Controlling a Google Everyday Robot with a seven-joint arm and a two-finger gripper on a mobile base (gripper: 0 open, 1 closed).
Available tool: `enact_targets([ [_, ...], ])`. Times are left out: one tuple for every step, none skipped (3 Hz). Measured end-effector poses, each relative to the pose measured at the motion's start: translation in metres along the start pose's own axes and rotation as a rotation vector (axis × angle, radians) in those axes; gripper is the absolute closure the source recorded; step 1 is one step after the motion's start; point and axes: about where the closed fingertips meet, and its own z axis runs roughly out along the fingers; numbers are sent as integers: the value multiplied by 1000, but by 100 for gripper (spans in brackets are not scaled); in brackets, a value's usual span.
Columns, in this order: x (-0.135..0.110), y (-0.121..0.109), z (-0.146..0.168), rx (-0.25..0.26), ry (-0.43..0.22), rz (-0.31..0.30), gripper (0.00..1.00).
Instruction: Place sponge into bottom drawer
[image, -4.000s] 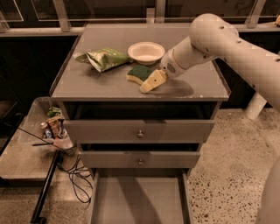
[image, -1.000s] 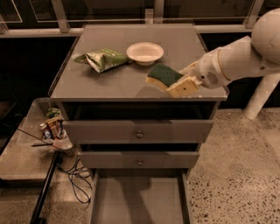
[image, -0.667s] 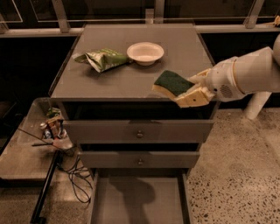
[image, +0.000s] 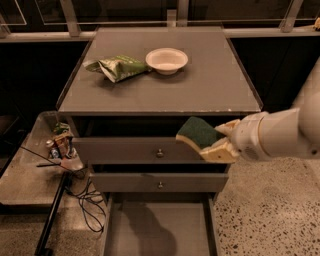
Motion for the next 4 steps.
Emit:
enact_targets([
  [45,23,35,2,38,27,100],
  [75,36,66,-41,17,40,100],
  [106,45,107,-124,-18,42,100],
  [106,45,107,-125,-18,42,100],
])
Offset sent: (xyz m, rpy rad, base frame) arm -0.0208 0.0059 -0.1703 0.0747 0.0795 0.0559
